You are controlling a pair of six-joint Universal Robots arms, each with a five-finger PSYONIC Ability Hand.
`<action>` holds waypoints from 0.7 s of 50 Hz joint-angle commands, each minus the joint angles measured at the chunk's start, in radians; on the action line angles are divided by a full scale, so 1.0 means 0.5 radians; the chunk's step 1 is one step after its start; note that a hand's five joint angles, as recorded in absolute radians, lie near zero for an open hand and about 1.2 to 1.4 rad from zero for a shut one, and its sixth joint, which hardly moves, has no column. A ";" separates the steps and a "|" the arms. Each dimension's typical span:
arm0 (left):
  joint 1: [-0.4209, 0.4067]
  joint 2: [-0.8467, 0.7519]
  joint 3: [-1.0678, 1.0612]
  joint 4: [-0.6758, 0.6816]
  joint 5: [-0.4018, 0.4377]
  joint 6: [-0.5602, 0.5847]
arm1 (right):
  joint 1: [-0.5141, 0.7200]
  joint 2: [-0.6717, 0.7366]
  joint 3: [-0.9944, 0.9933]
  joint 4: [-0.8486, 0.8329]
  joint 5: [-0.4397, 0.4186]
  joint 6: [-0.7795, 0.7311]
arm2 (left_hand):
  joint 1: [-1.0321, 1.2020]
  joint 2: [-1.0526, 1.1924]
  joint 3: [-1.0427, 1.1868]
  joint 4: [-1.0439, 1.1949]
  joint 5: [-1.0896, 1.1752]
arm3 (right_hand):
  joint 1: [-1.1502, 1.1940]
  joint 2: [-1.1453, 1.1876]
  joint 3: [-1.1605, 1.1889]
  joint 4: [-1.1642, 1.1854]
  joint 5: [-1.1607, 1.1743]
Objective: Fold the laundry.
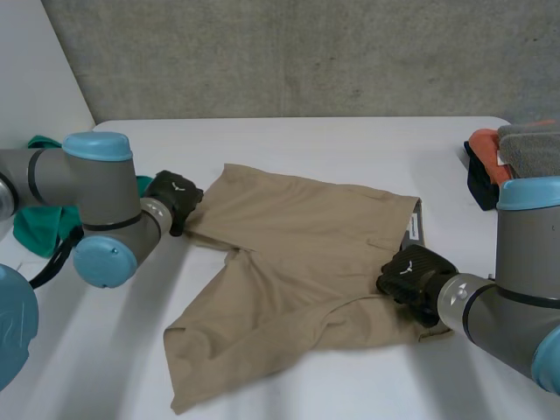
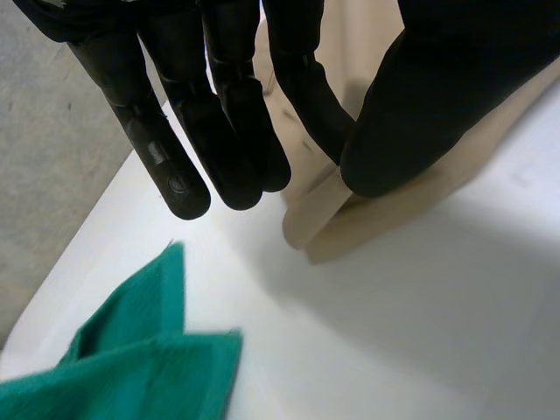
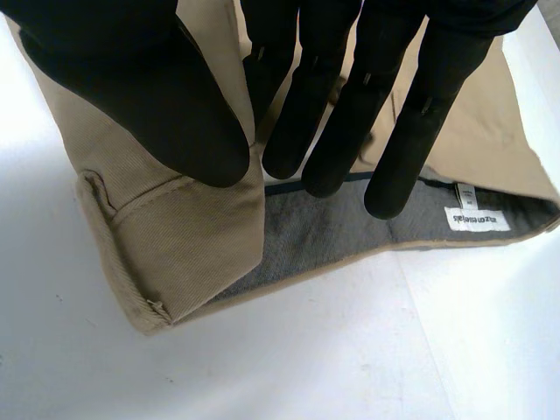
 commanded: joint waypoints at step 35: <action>-0.275 1.278 -1.688 -0.303 0.053 -0.757 | 0.040 -0.015 -0.123 -0.117 0.117 0.336 | -1.540 -1.615 -1.605 -1.624 -1.563 | 0.663 0.447 0.392 0.390 0.381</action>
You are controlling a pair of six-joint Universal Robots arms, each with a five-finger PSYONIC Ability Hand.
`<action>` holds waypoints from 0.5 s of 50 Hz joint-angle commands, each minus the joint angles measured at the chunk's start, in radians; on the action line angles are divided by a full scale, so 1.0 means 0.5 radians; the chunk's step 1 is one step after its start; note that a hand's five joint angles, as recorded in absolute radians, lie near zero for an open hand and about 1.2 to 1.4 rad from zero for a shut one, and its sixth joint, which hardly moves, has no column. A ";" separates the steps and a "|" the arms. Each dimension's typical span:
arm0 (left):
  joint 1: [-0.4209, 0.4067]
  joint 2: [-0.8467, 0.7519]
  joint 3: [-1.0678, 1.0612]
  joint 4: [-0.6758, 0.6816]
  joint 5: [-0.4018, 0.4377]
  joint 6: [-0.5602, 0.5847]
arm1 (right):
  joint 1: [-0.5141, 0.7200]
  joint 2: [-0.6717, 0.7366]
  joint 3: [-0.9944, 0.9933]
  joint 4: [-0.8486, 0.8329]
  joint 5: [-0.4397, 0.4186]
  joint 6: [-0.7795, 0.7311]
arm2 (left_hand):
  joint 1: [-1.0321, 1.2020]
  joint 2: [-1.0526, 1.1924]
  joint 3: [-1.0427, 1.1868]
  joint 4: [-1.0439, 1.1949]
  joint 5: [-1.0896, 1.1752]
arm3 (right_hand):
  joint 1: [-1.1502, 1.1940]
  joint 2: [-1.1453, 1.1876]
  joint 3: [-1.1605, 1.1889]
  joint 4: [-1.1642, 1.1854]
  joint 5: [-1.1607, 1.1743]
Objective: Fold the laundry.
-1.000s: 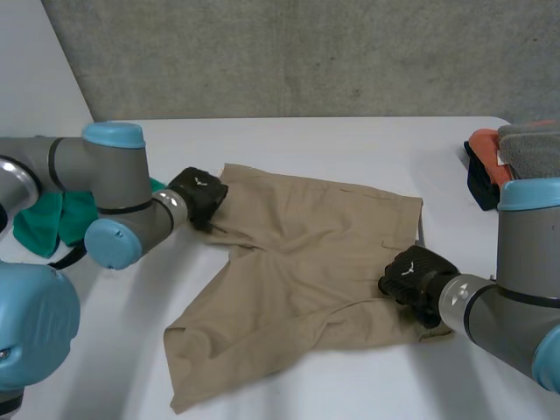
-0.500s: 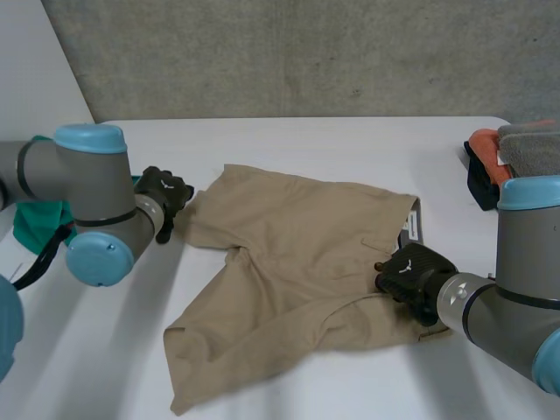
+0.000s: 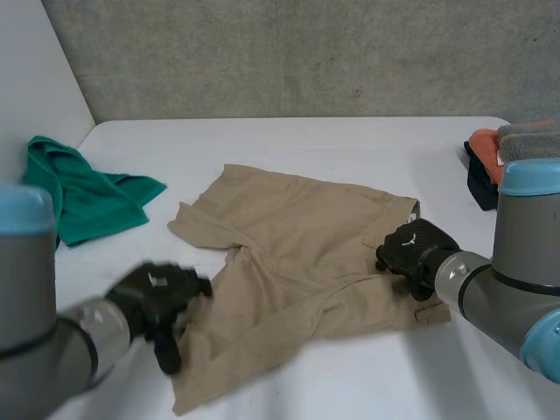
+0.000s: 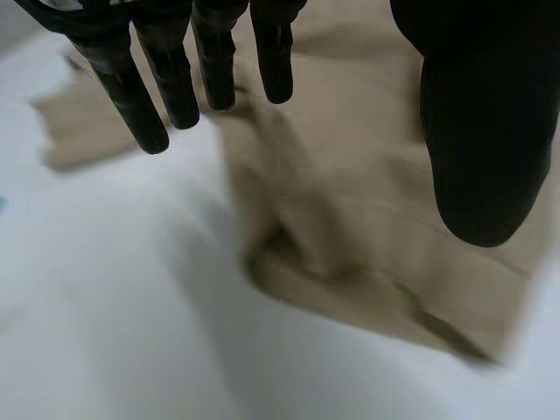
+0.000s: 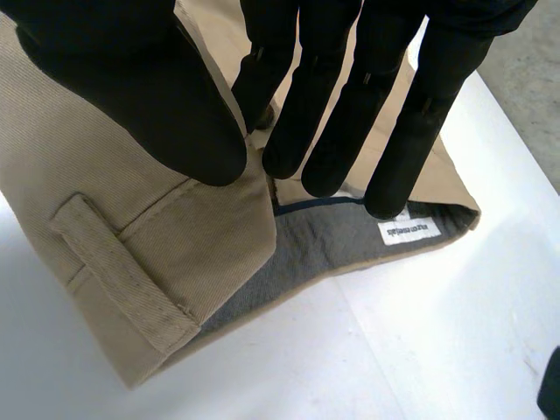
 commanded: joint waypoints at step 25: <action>-0.373 -0.015 -0.246 0.106 -0.266 0.070 | -0.145 -0.418 0.441 0.576 -0.004 -0.637 | 2.165 2.165 2.172 2.162 2.156 | 0.663 0.447 0.392 0.390 0.381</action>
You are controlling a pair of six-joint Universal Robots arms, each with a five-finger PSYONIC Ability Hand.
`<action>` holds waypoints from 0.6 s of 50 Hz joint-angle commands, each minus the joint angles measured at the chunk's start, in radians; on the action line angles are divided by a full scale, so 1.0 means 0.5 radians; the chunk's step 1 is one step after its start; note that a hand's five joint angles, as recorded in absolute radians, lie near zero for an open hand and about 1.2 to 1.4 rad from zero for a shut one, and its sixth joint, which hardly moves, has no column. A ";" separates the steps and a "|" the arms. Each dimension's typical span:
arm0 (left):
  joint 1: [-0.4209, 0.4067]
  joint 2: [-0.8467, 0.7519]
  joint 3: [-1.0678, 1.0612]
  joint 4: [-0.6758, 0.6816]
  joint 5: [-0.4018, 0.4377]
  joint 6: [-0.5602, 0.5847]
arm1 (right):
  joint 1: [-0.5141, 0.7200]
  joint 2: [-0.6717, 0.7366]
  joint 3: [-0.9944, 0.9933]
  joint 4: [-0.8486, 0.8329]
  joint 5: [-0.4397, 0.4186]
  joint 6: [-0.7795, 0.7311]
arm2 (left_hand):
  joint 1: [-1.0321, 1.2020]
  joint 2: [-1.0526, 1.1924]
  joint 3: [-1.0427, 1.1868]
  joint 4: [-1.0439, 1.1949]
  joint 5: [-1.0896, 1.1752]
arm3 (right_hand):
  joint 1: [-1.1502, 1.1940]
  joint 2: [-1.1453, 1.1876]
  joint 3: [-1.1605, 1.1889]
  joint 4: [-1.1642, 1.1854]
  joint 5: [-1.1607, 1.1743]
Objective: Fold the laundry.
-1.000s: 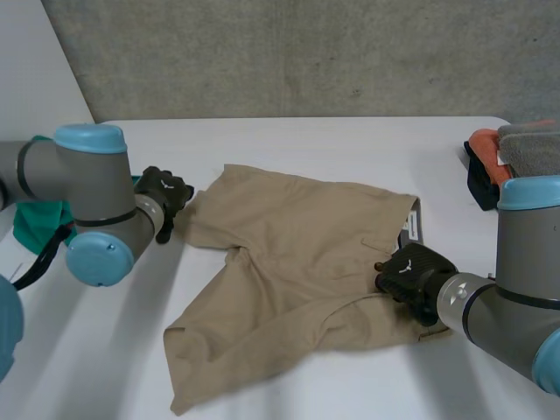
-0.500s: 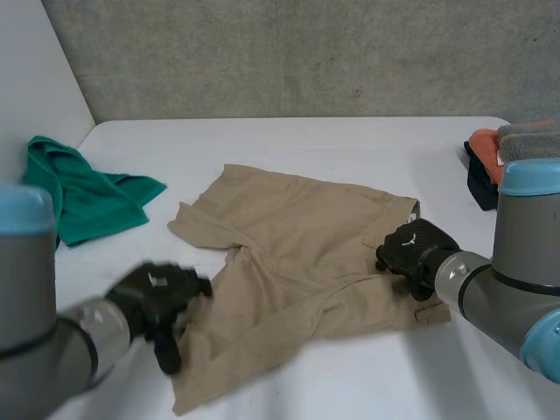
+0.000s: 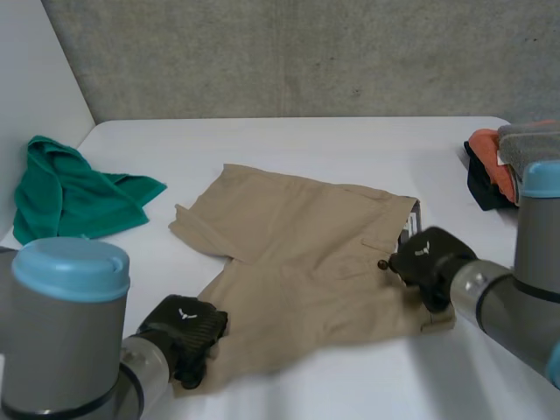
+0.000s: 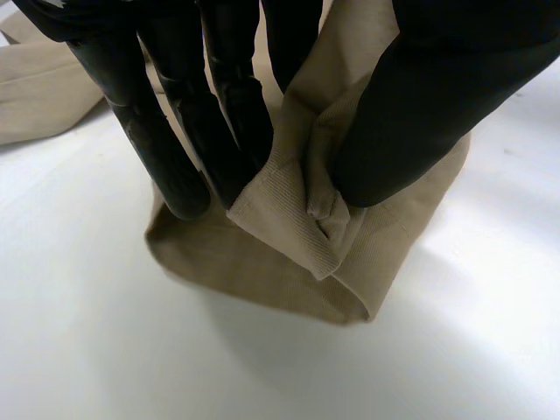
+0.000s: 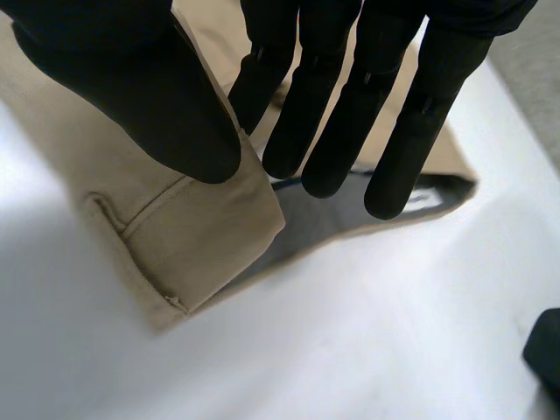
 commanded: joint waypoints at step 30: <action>0.300 -1.443 2.284 0.383 0.144 0.597 | 0.032 0.841 -0.990 -0.931 0.357 0.244 | 0.566 0.406 0.478 0.396 0.478 | 0.663 0.447 0.392 0.390 0.381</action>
